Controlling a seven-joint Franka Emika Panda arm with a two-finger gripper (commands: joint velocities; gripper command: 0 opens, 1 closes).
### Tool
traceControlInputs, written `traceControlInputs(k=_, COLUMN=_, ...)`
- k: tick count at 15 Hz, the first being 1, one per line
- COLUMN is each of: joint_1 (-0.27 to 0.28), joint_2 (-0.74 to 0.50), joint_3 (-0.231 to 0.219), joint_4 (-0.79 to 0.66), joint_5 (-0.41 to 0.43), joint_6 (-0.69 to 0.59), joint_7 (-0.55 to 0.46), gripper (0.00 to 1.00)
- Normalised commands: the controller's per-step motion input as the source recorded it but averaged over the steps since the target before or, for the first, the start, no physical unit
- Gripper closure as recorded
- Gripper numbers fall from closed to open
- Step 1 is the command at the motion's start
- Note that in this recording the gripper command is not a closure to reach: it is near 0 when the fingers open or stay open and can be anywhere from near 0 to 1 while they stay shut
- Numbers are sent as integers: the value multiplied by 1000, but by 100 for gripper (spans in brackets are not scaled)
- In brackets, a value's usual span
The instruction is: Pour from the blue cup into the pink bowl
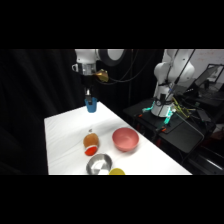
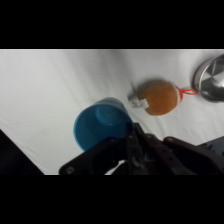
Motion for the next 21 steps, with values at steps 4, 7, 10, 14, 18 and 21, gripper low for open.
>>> traceControlInputs(k=4, joint_1=141, joint_2=-196, joint_3=257, joint_4=-99, joint_5=32, joint_6=-158, joint_7=54, gripper=4)
traceControlInputs(k=7, joint_1=124, joint_2=-41, joint_3=202, joint_4=-141, joint_5=173, joint_6=-18, joint_7=-62, gripper=4)
traceControlInputs(k=10, joint_1=49, joint_2=43, joint_3=115, joint_4=-110, joint_5=378, joint_6=-18, joint_7=-339, gripper=4)
traceControlInputs(k=14, joint_1=-71, joint_2=-34, joint_3=50, joint_4=-111, joint_5=751, joint_6=-21, joint_7=-803, gripper=4)
traceControlInputs(k=18, joint_1=-181, joint_2=-98, joint_3=-22, joint_4=-79, joint_5=744, joint_6=-316, joint_7=-915, gripper=4)
traceControlInputs(k=21, joint_1=-229, joint_2=-20, joint_3=-122, joint_4=-21, joint_5=571, joint_6=-542, joint_7=-814, gripper=5)
